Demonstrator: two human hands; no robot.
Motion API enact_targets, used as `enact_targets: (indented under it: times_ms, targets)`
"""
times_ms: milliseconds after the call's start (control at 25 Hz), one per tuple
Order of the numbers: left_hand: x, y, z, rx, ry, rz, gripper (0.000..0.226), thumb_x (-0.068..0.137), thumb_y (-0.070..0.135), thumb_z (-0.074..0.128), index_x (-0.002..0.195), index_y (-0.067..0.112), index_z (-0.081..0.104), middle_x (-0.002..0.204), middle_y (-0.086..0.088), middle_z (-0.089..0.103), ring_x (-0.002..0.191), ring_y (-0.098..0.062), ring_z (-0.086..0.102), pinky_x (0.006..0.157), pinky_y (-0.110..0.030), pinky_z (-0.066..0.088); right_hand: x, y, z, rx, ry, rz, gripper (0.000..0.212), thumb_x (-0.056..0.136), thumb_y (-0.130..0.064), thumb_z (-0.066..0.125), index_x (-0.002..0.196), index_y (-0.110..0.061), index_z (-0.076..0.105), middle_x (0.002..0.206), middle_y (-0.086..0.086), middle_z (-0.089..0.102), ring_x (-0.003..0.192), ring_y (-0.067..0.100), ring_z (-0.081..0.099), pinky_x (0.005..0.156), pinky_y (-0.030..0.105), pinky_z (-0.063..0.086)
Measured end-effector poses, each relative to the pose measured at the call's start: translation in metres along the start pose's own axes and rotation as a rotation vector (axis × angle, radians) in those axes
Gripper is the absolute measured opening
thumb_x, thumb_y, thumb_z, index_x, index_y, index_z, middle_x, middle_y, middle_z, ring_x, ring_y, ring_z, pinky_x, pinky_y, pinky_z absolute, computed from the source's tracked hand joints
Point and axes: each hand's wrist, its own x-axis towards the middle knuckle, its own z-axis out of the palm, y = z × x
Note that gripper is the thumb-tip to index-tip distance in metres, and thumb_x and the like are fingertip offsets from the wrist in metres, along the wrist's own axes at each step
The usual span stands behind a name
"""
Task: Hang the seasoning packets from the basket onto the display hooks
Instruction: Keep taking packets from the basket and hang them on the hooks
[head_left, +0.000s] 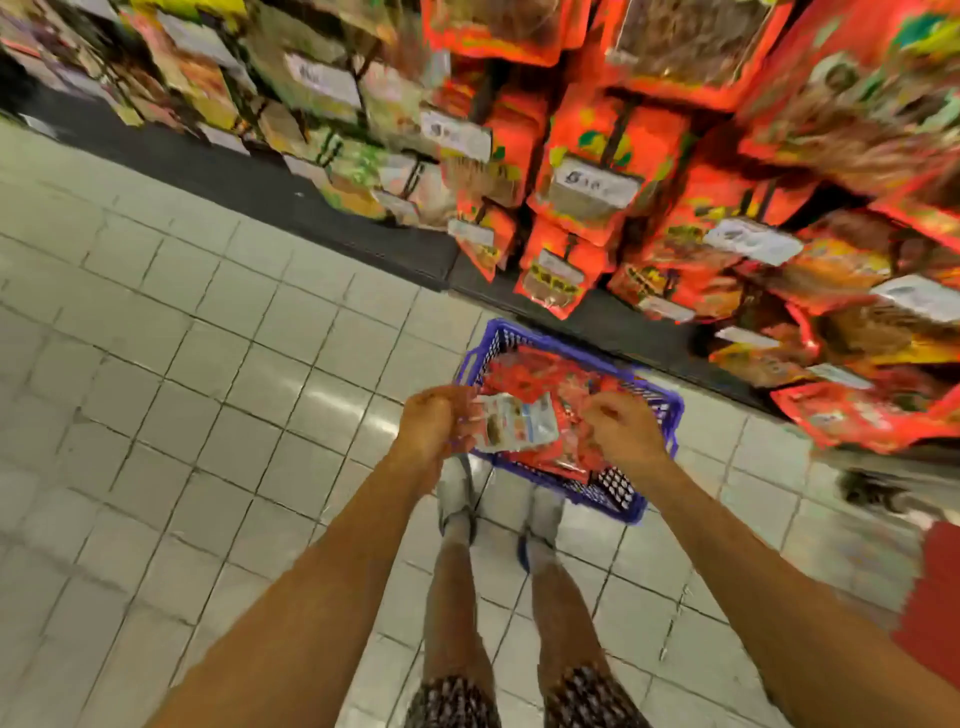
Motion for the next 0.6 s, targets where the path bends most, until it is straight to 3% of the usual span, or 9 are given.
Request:
enact_targets:
  times_ms: [80,240,320,360,480,520,600]
  targets:
    - [0.053,-0.044,0.002,0.022,0.014,-0.118,0.018,0.094,0.01,0.054,0.104,0.008,0.069,0.096,-0.016,0.065,0.086,-0.03,0.059,0.065,-0.03,0.045,0.035,0.057,0.037,-0.091,-0.017,0.021,0.024,0.095,0.005,0.053,0.077,-0.005,0.067,0.072,0.03,0.062,0.067,0.027,0.054,0.067,0.051,0.051]
    - [0.166,-0.117,-0.001,0.038,0.039,-0.239,0.012,0.096,0.014,0.056,0.088,0.011,0.064,0.083,-0.011,0.065,0.068,-0.024,0.061,0.058,-0.025,0.047,0.112,0.153,0.102,-0.34,-0.065,-0.001,0.024,0.097,-0.001,0.052,0.076,-0.005,0.061,0.074,0.023,0.057,0.074,0.029,0.052,0.073,0.043,0.041]
    - [0.21,-0.142,-0.006,0.01,0.035,-0.277,0.01,0.093,0.014,0.057,0.086,0.011,0.063,0.082,-0.011,0.065,0.065,-0.023,0.062,0.053,-0.021,0.05,0.142,0.182,0.129,-0.433,-0.1,-0.075,0.032,0.094,0.004,0.052,0.067,-0.011,0.055,0.073,0.019,0.053,0.076,0.025,0.046,0.073,0.037,0.035]
    - [0.234,-0.158,-0.007,0.068,0.029,-0.259,0.007,0.09,0.015,0.059,0.087,0.01,0.064,0.085,-0.012,0.066,0.069,-0.025,0.064,0.055,-0.021,0.053,0.157,0.198,0.143,-0.476,-0.13,-0.088,0.035,0.092,0.005,0.052,0.064,-0.016,0.053,0.073,0.018,0.054,0.076,0.026,0.047,0.074,0.04,0.038]
    - [0.298,-0.205,-0.004,0.778,0.06,0.05,0.014,0.089,0.015,0.06,0.098,0.008,0.069,0.095,-0.008,0.07,0.09,-0.026,0.068,0.065,-0.025,0.052,0.197,0.237,0.17,-0.486,-0.071,0.024,0.016,0.092,0.001,0.053,0.087,-0.003,0.067,0.092,0.025,0.069,0.089,0.037,0.062,0.085,0.045,0.047]
    - [0.315,-0.216,0.004,0.956,0.04,0.189,0.02,0.089,0.014,0.06,0.106,0.009,0.069,0.105,-0.007,0.069,0.1,-0.024,0.066,0.073,-0.024,0.05,0.208,0.25,0.175,-0.465,-0.015,0.078,0.015,0.092,0.0,0.052,0.09,-0.001,0.067,0.094,0.024,0.069,0.091,0.038,0.062,0.084,0.042,0.048]
    - [0.343,-0.232,0.023,1.194,-0.076,0.398,0.054,0.087,0.022,0.065,0.139,0.014,0.052,0.144,-0.015,0.049,0.134,-0.034,0.046,0.106,-0.04,0.044,0.222,0.273,0.176,-0.444,0.05,0.144,0.015,0.091,-0.002,0.051,0.08,-0.007,0.06,0.082,0.017,0.065,0.081,0.034,0.056,0.073,0.037,0.043]
